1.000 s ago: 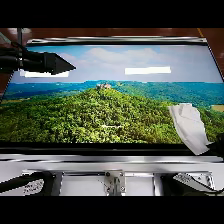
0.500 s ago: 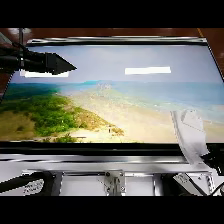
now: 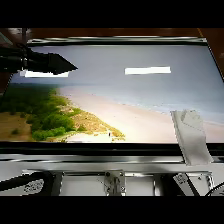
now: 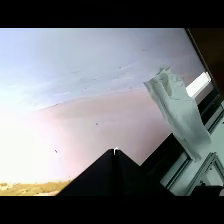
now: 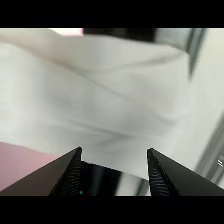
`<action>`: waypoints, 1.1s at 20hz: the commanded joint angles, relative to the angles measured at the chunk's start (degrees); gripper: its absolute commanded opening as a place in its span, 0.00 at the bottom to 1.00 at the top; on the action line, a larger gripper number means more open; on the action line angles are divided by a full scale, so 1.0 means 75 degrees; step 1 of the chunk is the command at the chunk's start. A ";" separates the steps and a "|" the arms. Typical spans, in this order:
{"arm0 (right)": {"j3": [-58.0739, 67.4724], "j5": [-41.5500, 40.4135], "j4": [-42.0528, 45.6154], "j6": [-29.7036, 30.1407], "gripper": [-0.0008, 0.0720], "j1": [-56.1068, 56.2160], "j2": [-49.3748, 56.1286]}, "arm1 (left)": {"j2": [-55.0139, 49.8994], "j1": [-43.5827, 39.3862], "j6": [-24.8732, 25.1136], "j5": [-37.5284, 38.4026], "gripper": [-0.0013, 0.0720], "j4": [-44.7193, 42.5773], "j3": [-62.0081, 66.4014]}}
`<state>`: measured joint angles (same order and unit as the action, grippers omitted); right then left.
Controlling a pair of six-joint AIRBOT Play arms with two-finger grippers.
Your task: Fold the shirts.
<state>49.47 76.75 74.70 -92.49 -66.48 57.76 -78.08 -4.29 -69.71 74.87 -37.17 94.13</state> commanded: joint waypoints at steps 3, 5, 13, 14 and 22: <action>0.2390 -0.1428 -0.2792 0.1562 0.72 0.2489 -0.0172 | -0.0111 -0.1116 -0.1279 -0.0032 0.06 -0.4438 0.0000; 0.2489 -0.1696 -0.2066 0.1545 0.72 0.4724 -0.0131 | -0.0289 -0.1909 -0.2186 -0.0017 0.07 -0.6286 0.0000; 0.2489 0.0093 0.0772 0.0079 0.96 0.8996 0.1617 | -0.1131 -0.2486 -0.2973 0.0536 1.00 -0.6910 -0.0146; 0.2489 0.0076 0.0790 0.0073 0.96 0.9028 0.1661 | -0.1131 -0.2463 -0.2973 0.0536 1.00 -0.6907 -0.0146; 0.2489 0.0082 0.0761 0.0076 0.96 0.9028 0.1664 | -0.1151 -0.2428 -0.2973 0.0251 1.00 -0.6907 -0.0347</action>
<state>68.10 76.88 80.16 -91.85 0.80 70.02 -86.65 -22.61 -91.85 77.95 -88.66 92.36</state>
